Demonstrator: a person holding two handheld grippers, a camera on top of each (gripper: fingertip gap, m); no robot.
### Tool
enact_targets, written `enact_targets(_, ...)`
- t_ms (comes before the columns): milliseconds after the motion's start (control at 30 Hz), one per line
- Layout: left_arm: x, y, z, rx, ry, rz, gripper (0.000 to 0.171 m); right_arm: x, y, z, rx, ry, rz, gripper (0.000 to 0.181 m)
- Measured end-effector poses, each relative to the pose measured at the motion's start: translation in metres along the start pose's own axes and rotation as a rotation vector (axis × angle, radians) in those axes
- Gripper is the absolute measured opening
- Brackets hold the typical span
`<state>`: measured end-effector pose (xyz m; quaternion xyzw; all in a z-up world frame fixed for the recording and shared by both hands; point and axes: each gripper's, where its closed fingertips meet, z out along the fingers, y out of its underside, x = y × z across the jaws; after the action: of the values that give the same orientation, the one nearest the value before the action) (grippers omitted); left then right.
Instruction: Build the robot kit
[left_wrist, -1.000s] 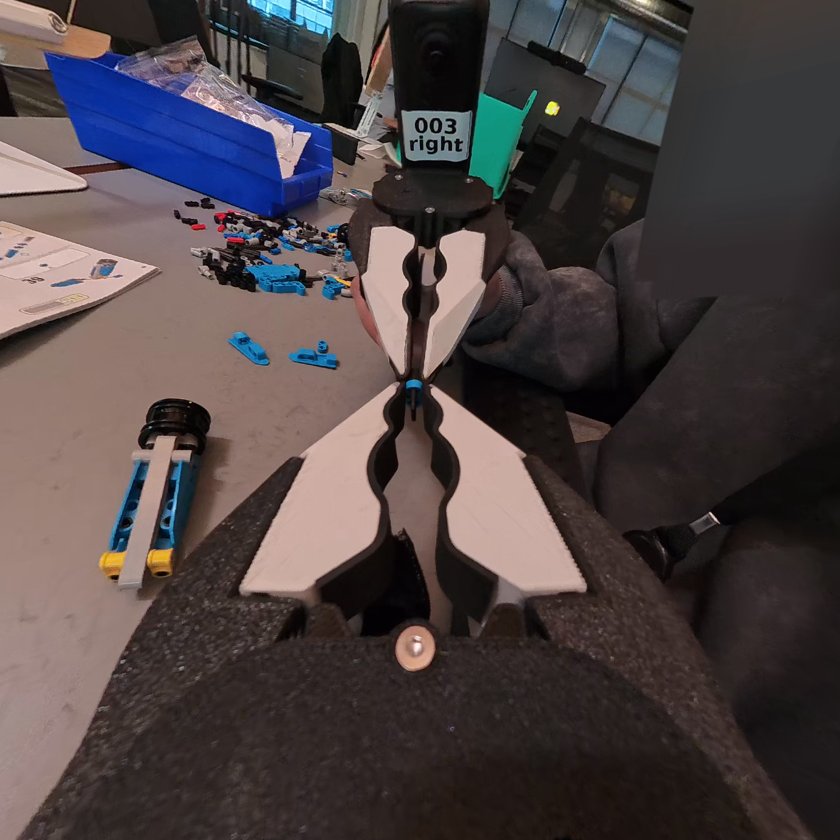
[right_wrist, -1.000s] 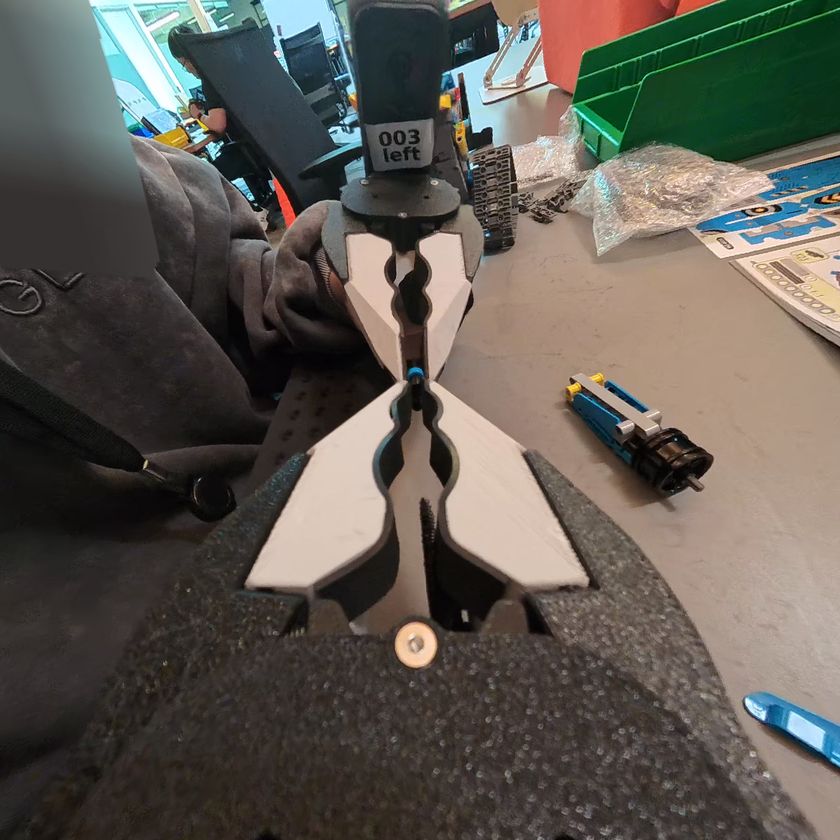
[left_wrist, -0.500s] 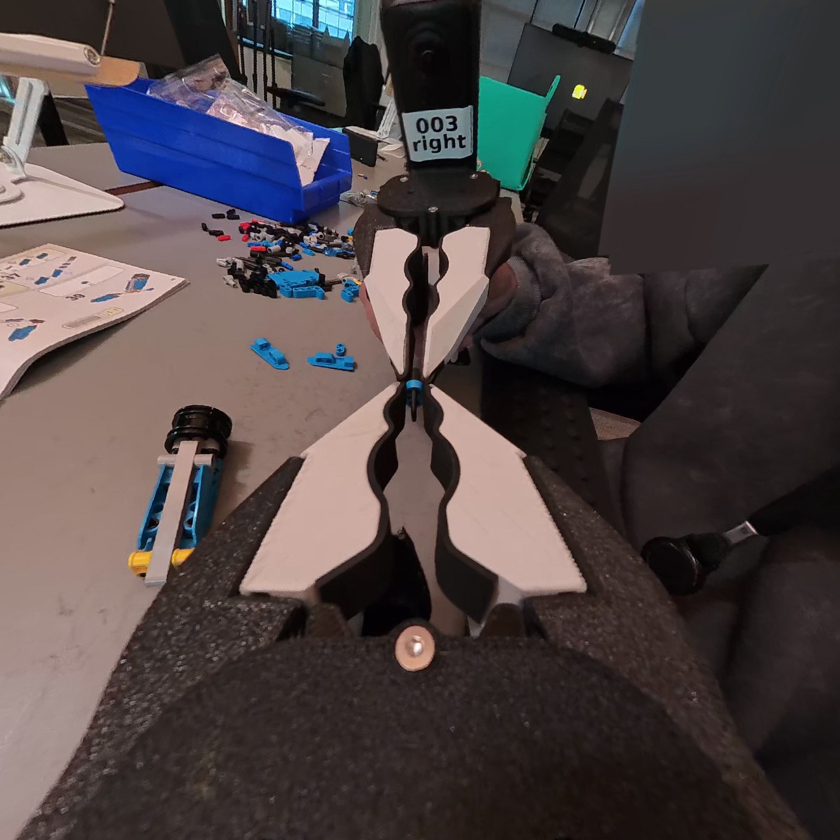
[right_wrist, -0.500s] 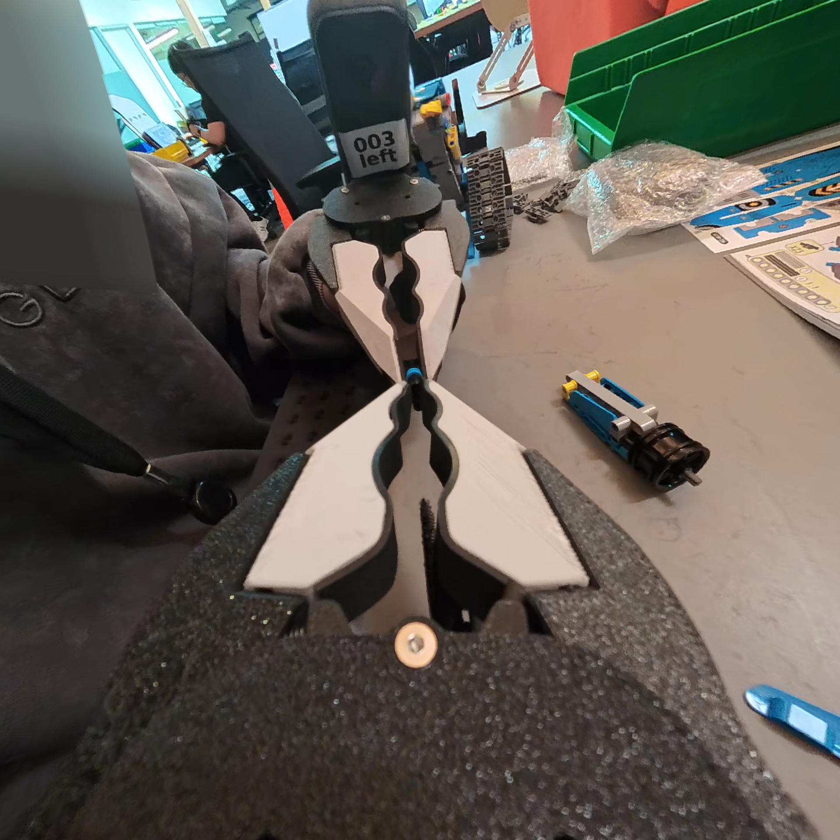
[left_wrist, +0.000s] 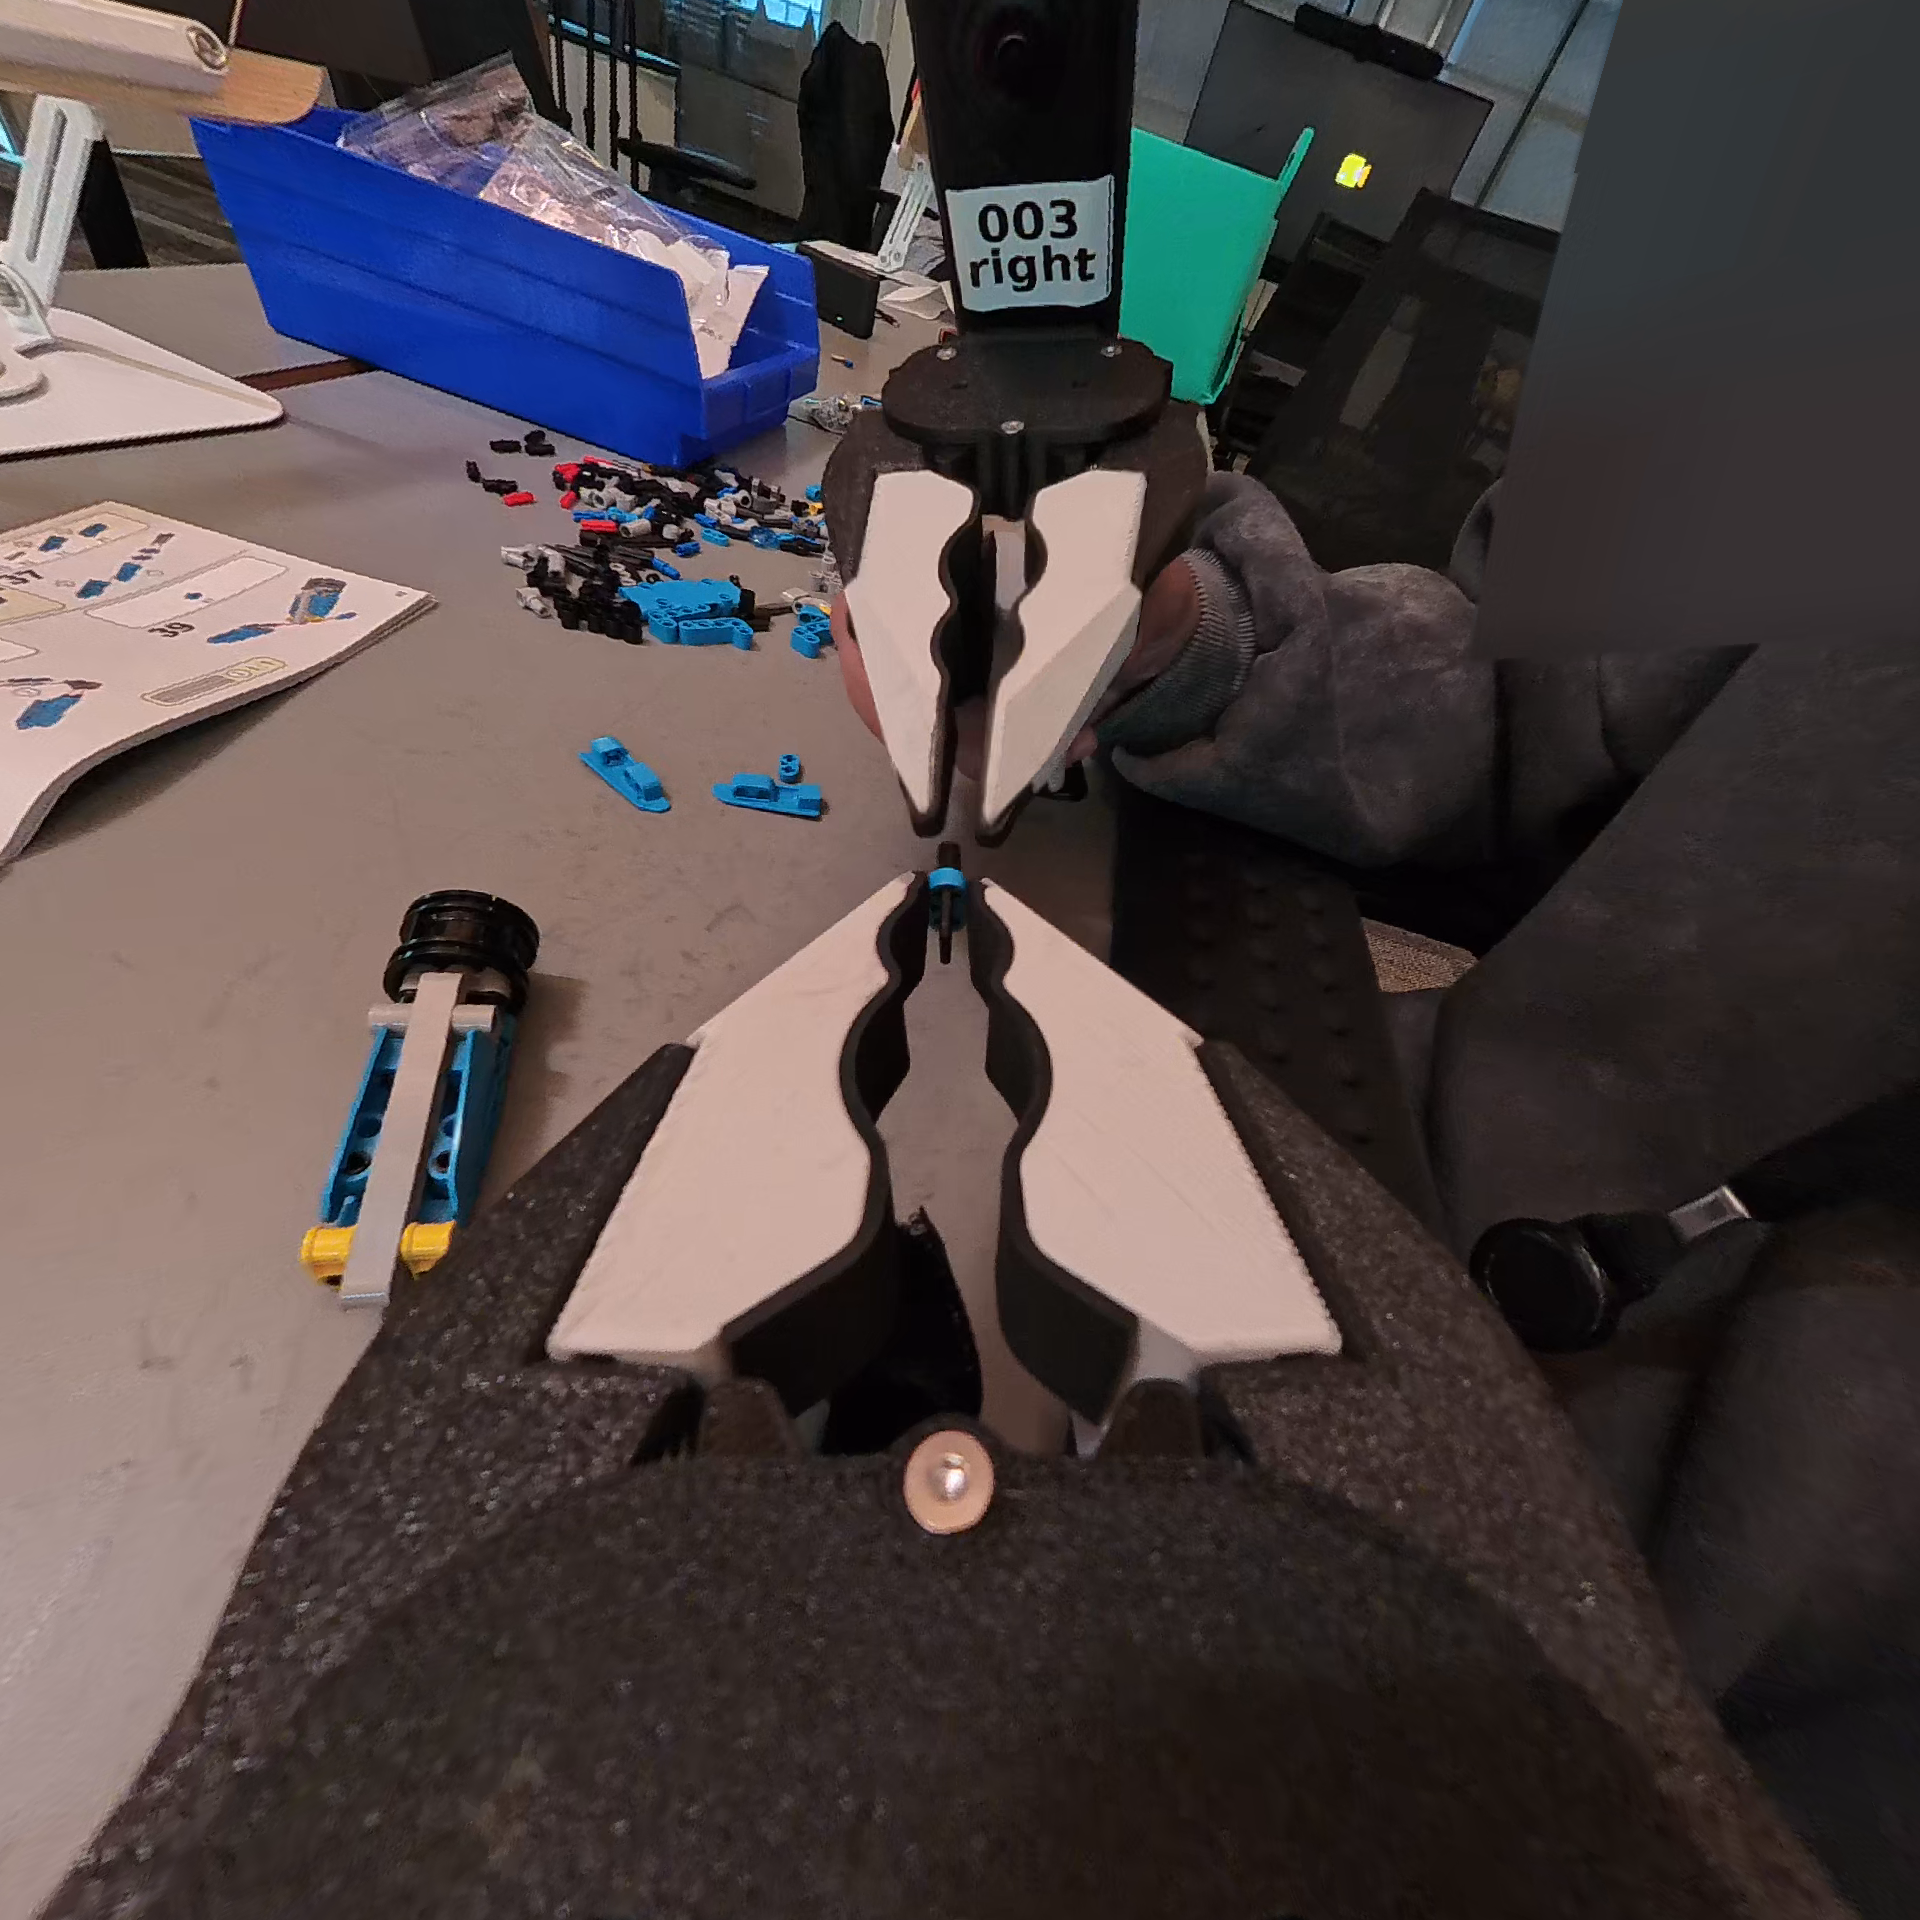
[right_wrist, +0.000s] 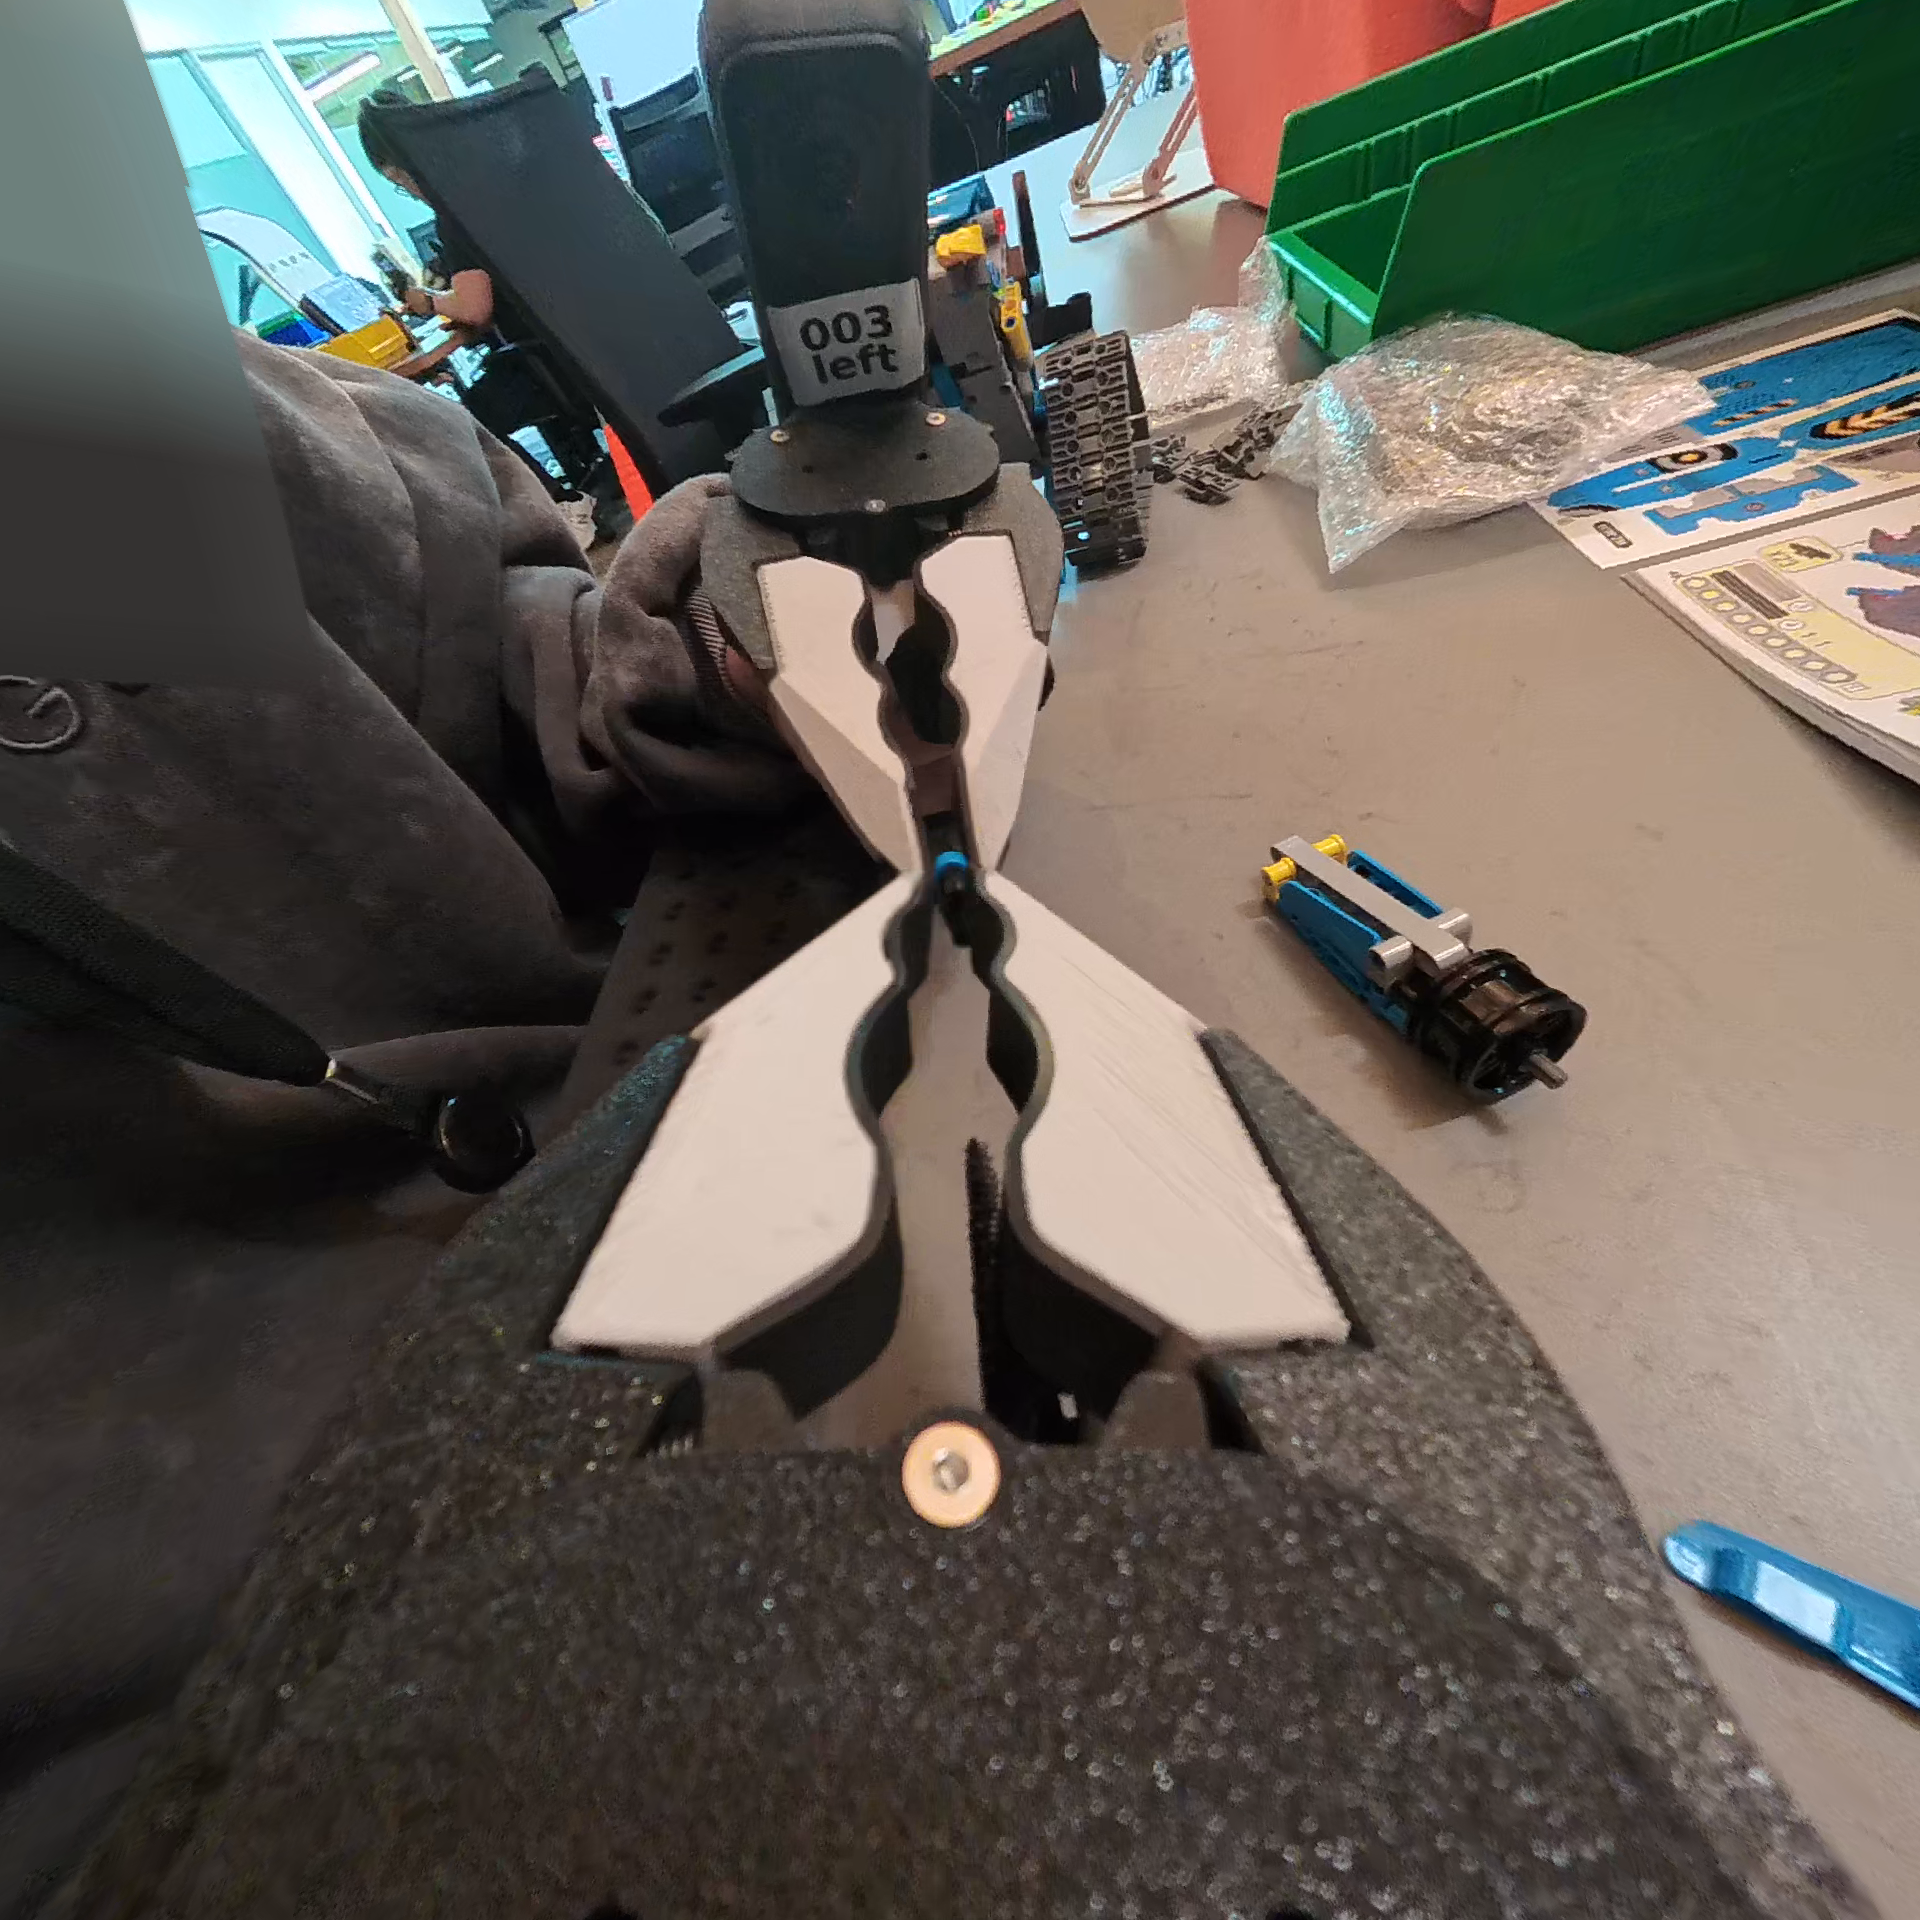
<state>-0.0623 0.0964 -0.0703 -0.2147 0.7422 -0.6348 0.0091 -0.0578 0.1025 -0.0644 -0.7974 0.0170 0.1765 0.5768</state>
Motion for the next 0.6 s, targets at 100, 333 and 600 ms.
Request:
enact_targets(100,0.002,0.000,0.000,0.003,0.000,0.024,0.006,0.000,0.002,0.002,-0.007,0.005,-0.011,0.001)
enact_targets(333,0.005,0.006,0.011,-0.052,-0.042,0.106,0.006,-0.010,0.005,0.009,-0.019,-0.043,-0.004,0.000)
enact_targets(600,-0.003,0.002,0.005,-0.006,-0.011,-0.040,0.006,0.007,0.001,-0.004,-0.019,0.093,-0.126,0.013)
